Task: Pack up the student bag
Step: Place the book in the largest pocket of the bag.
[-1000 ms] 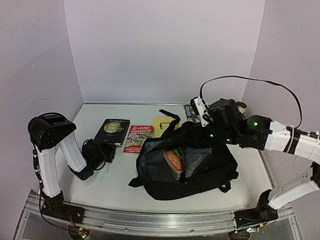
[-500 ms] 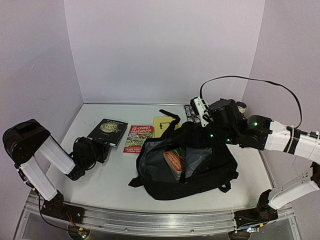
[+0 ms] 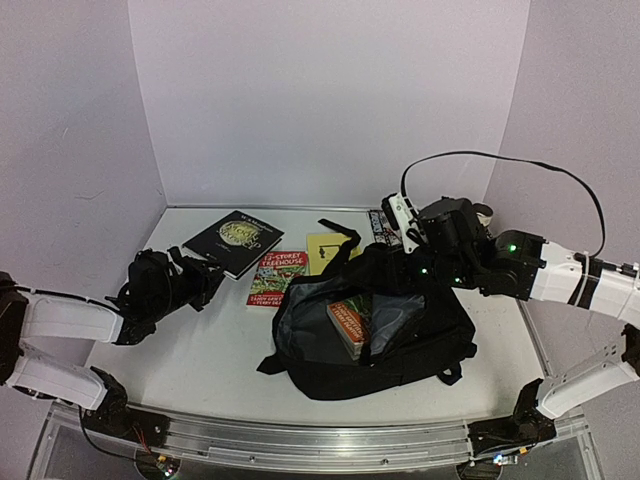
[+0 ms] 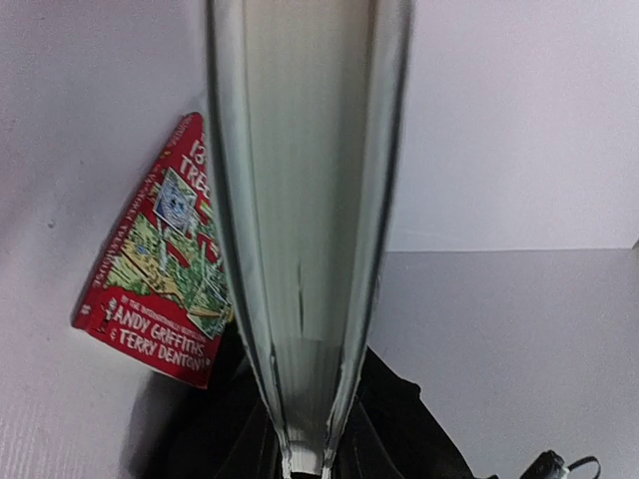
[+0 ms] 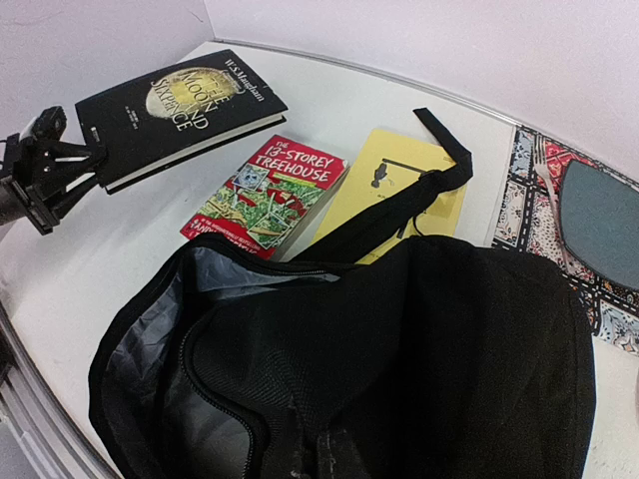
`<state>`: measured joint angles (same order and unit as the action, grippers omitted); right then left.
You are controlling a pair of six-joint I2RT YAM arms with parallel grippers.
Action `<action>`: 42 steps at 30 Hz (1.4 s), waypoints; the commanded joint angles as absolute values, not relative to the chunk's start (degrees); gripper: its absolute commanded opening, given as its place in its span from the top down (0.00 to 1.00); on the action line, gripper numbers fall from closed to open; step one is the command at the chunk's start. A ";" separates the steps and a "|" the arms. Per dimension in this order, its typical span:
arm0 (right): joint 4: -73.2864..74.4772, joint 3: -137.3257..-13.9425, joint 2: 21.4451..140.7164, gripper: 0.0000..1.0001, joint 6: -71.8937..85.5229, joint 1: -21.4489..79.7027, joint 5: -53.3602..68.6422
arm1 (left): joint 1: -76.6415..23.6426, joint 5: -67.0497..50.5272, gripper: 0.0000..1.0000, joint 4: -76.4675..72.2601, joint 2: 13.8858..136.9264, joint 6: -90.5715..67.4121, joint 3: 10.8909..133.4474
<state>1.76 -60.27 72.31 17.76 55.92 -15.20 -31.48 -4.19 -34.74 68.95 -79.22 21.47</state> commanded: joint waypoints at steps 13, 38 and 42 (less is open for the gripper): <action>-1.73 -64.78 70.06 1.00 15.30 56.08 -21.63 | -31.34 -29.30 1.00 -32.05 51.98 -75.36 24.80; -2.94 -68.38 74.81 1.00 14.68 56.08 -23.69 | -44.84 -38.78 1.00 -30.00 56.64 -70.99 24.77; -2.99 -68.38 74.82 1.00 15.01 56.11 -20.72 | -46.43 -35.38 1.00 -30.06 59.66 -69.91 26.10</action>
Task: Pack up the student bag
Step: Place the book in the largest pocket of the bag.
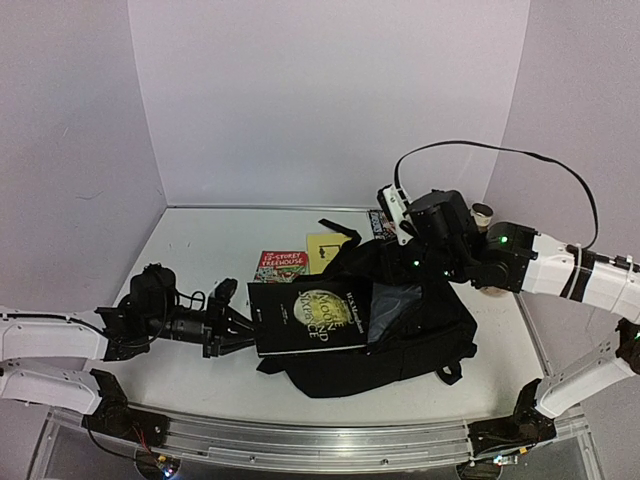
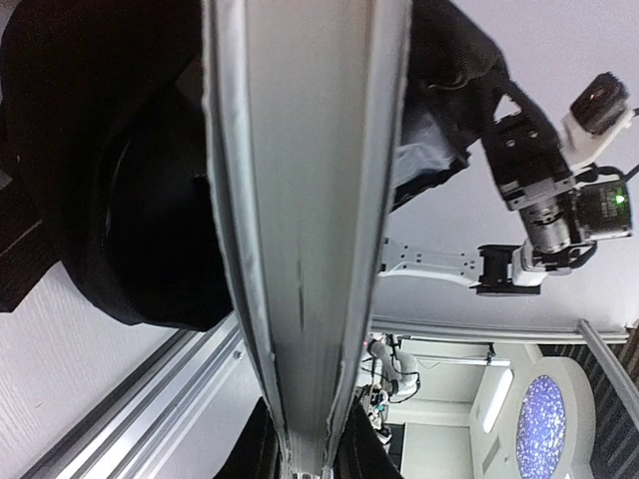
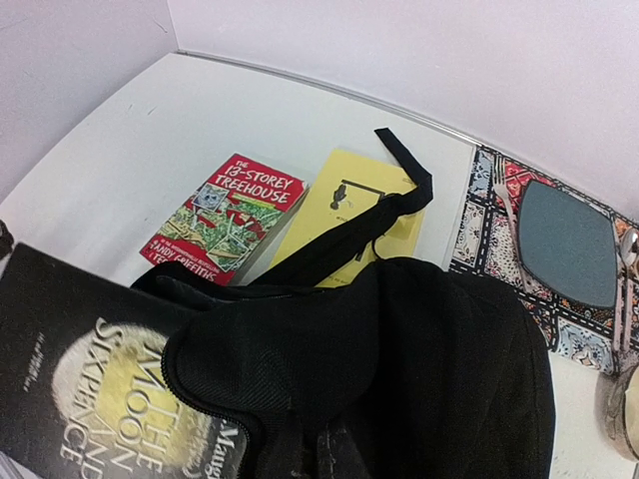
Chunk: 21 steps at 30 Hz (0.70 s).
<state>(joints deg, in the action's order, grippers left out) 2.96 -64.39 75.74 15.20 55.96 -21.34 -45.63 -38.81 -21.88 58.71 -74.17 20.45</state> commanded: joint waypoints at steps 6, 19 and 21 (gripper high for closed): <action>-3.02 -67.52 74.45 1.00 15.84 56.09 -18.58 | -47.13 -32.84 1.00 -30.08 64.26 -68.97 30.25; -4.12 -68.89 76.24 1.00 17.69 56.08 -11.16 | -54.32 -27.71 1.00 -30.48 84.80 -66.85 44.16; -4.34 -69.30 76.46 1.00 17.83 56.09 -10.57 | -55.50 -25.22 1.00 -30.58 87.59 -67.62 46.11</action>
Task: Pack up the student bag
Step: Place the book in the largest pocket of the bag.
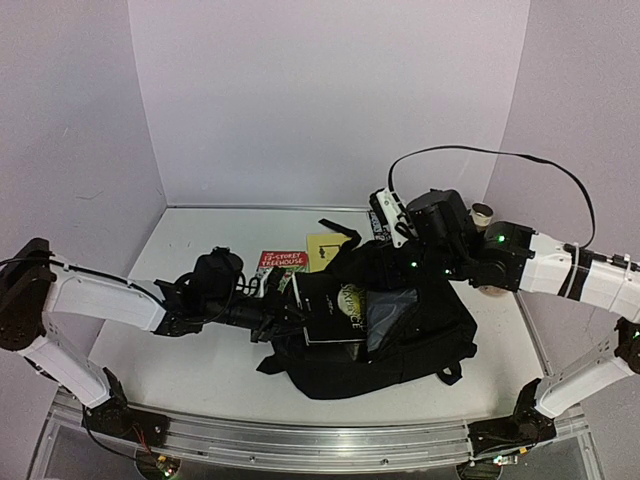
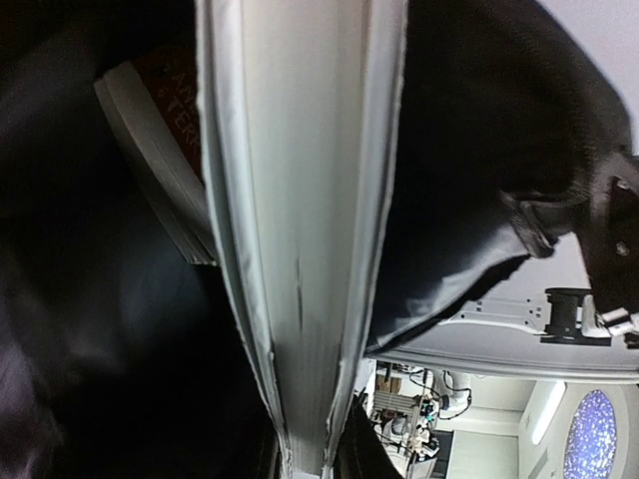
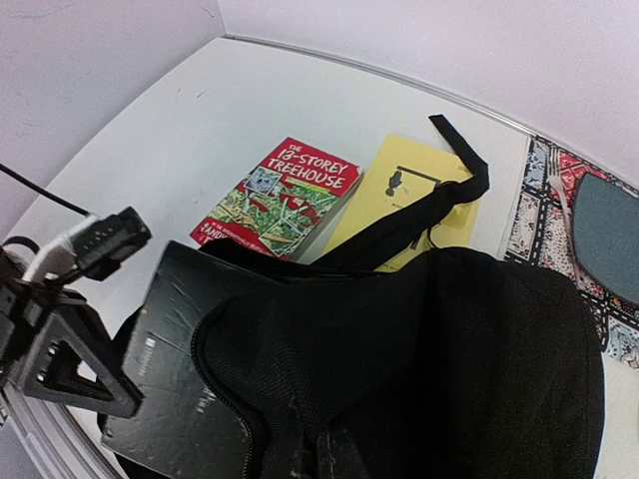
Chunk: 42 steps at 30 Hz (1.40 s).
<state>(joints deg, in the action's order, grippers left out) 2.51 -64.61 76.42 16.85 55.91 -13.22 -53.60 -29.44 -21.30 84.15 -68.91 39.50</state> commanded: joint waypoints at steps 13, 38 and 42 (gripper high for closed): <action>-5.81 -68.91 76.81 1.00 19.24 56.10 -10.35 | -62.37 -7.19 1.00 -30.88 103.05 -79.13 55.09; -5.10 -67.41 73.82 1.00 17.38 56.11 -13.59 | -68.29 3.45 0.16 -14.25 106.01 -74.01 64.37; -3.71 -67.00 72.34 1.00 16.62 56.08 -15.21 | -69.17 5.79 0.10 -5.38 104.99 -70.87 67.59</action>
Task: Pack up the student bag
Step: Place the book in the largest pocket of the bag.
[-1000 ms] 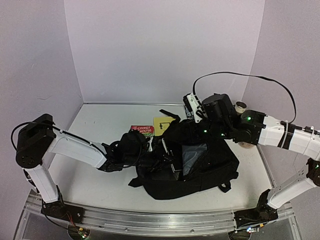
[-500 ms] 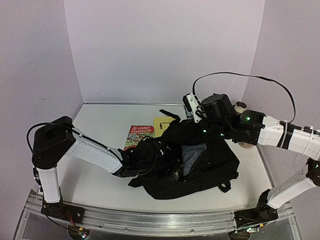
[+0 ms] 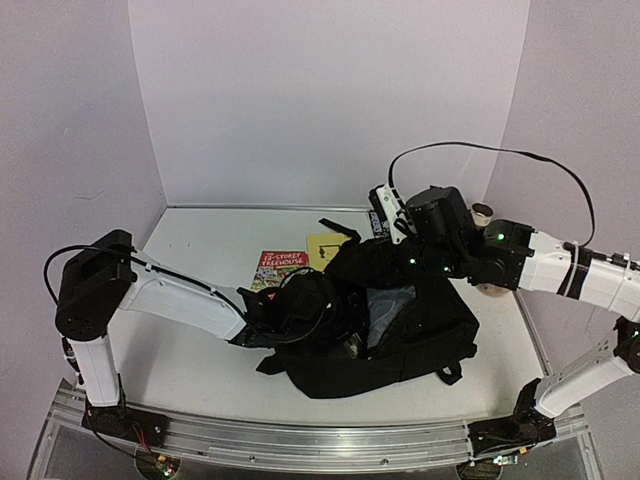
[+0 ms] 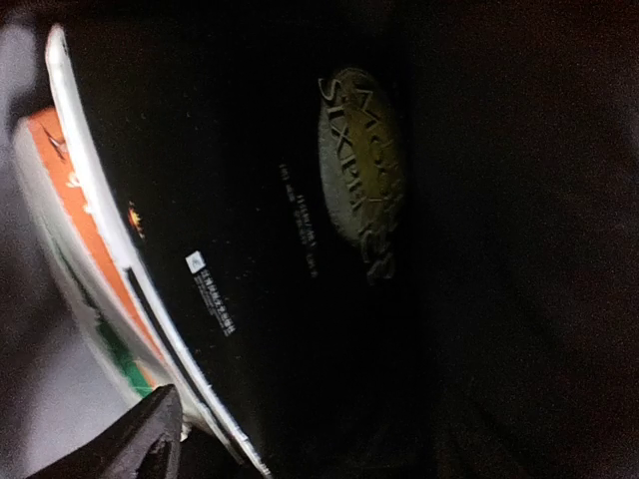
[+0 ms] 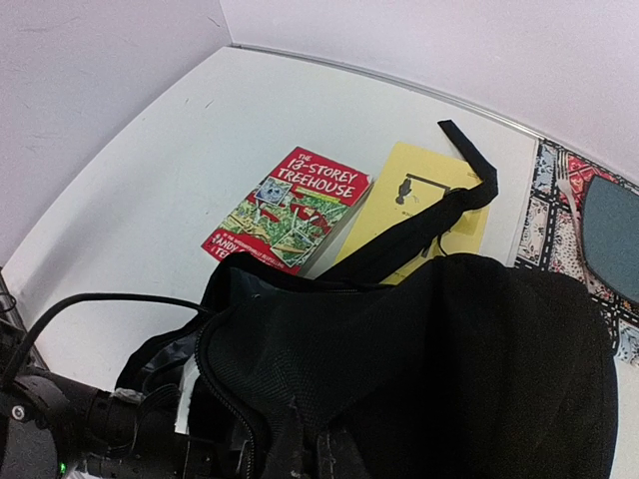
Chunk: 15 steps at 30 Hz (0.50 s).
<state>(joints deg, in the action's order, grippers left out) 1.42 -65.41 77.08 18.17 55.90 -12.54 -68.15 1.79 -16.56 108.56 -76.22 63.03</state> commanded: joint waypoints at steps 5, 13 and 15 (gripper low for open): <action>-1.01 -66.52 69.92 1.00 15.77 56.09 -16.76 | -69.69 8.18 0.01 -0.77 100.24 -66.65 67.39; 6.18 -64.90 65.95 1.00 13.98 56.08 -22.70 | -69.67 15.22 0.01 8.78 85.89 -60.71 61.24; 8.09 -64.90 64.27 1.00 14.08 56.07 -23.30 | -69.48 16.92 0.01 11.35 82.86 -59.74 59.99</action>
<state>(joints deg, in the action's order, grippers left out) 8.32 -64.11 69.93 15.42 55.92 -17.91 -69.56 11.29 4.36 89.48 -64.41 62.03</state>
